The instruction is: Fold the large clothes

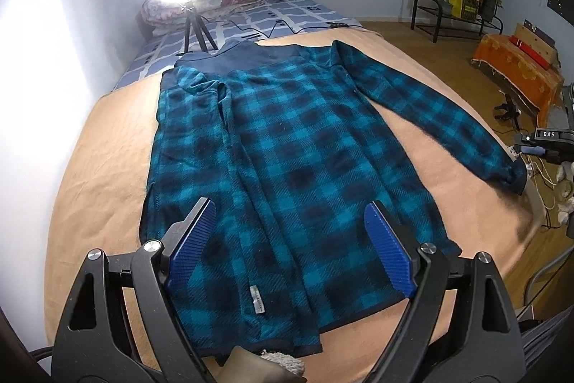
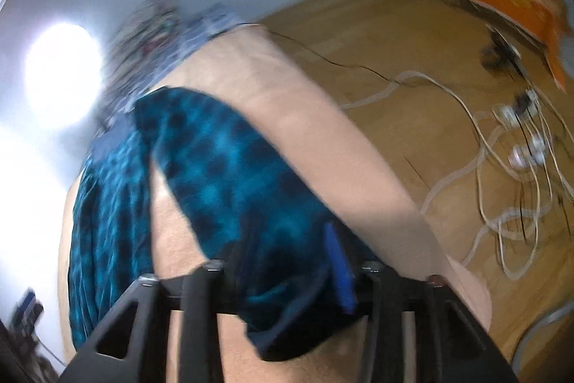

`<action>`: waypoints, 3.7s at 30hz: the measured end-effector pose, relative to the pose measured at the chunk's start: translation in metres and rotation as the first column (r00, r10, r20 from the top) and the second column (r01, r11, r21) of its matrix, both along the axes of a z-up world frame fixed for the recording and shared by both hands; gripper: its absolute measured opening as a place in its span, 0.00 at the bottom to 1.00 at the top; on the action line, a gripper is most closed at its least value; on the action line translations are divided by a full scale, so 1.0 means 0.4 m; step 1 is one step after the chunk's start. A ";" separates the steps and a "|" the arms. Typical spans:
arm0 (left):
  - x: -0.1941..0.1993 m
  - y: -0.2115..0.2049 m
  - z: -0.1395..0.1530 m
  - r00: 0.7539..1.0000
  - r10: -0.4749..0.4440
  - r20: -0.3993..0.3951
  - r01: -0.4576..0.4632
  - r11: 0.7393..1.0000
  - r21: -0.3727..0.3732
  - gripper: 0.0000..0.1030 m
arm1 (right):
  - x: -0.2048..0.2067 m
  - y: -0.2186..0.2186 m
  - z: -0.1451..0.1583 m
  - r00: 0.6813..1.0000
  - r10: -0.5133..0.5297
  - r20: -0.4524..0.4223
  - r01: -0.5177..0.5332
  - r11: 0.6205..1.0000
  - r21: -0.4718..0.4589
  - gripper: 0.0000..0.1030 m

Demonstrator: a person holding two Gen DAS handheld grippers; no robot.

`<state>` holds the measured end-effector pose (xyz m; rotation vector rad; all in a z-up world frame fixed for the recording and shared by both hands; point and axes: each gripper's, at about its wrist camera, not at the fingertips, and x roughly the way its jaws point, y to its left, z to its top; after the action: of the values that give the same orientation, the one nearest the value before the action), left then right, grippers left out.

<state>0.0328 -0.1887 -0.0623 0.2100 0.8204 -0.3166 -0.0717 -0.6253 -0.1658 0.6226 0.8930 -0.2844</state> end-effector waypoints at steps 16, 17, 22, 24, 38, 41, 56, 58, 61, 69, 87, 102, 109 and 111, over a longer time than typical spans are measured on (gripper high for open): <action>-0.004 0.006 -0.002 1.000 -0.008 -0.012 0.008 1.000 -0.003 0.85 | -0.058 -0.078 -0.088 0.991 -0.124 -0.054 0.131 0.978 0.163 0.06; -0.006 0.004 -0.001 1.000 -0.009 -0.010 0.009 1.000 -0.004 0.85 | -0.067 -0.077 -0.078 0.990 -0.135 -0.031 0.138 0.977 0.164 0.05; -0.009 0.007 0.002 1.000 -0.010 -0.011 0.010 1.000 -0.014 0.85 | -0.095 -0.033 0.004 0.988 -0.132 0.077 0.119 0.982 0.150 0.04; -0.005 0.013 0.000 1.000 -0.008 -0.026 0.007 0.999 -0.036 0.85 | -0.097 0.009 0.060 0.989 -0.093 0.119 0.083 0.993 0.086 0.04; 0.031 0.153 -0.013 0.990 0.069 -0.126 -0.095 0.972 -0.216 0.71 | -0.007 0.476 0.231 0.861 0.428 0.275 -0.429 0.901 -0.061 0.04; 0.027 0.179 -0.018 0.986 0.071 -0.148 -0.108 0.960 -0.258 0.60 | 0.022 0.584 0.205 0.811 0.540 0.227 -0.540 0.839 -0.066 0.04; 0.023 0.164 -0.139 0.926 0.002 -0.378 -0.186 0.872 -0.453 0.56 | 0.124 0.713 0.082 0.647 0.762 0.009 -0.762 0.648 -0.011 0.29; 0.025 0.139 -0.152 0.921 -0.028 -0.388 -0.165 0.876 -0.454 0.56 | 0.131 0.692 0.098 0.652 0.758 0.026 -0.758 0.652 -0.025 0.30; 0.032 0.109 -0.171 0.912 -0.058 -0.406 -0.150 0.874 -0.461 0.56 | 0.165 0.654 0.111 0.682 0.731 0.033 -0.730 0.682 -0.038 0.30; 0.080 0.029 -0.248 0.868 -0.114 -0.483 -0.149 0.868 -0.473 0.56 | 0.335 0.491 0.148 0.785 0.616 0.069 -0.612 0.787 -0.076 0.43; 0.107 -0.071 -0.282 0.852 -0.247 -0.462 -0.021 0.865 -0.502 0.30 | 0.858 0.273 0.002 0.936 0.346 0.062 -0.349 0.936 0.047 0.44; 0.102 -0.069 -0.267 0.855 -0.299 -0.423 0.020 0.835 -0.551 0.04 | 0.980 0.303 -0.012 0.942 0.336 -0.014 -0.336 0.938 -0.082 0.03; 0.071 -0.038 -0.225 0.866 -0.311 -0.391 0.039 0.822 -0.568 0.04 | 0.936 0.377 0.146 0.923 0.383 0.014 -0.371 0.903 -0.218 0.02; 0.059 -0.021 -0.211 0.873 -0.305 -0.381 0.040 0.822 -0.567 0.04 | 0.931 0.426 0.192 0.904 0.427 0.025 -0.409 0.879 -0.245 0.02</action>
<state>0.0563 -0.1970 -0.1465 -0.3484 1.1449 -0.7881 0.3007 -0.4549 -0.0891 0.2075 0.8793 0.0286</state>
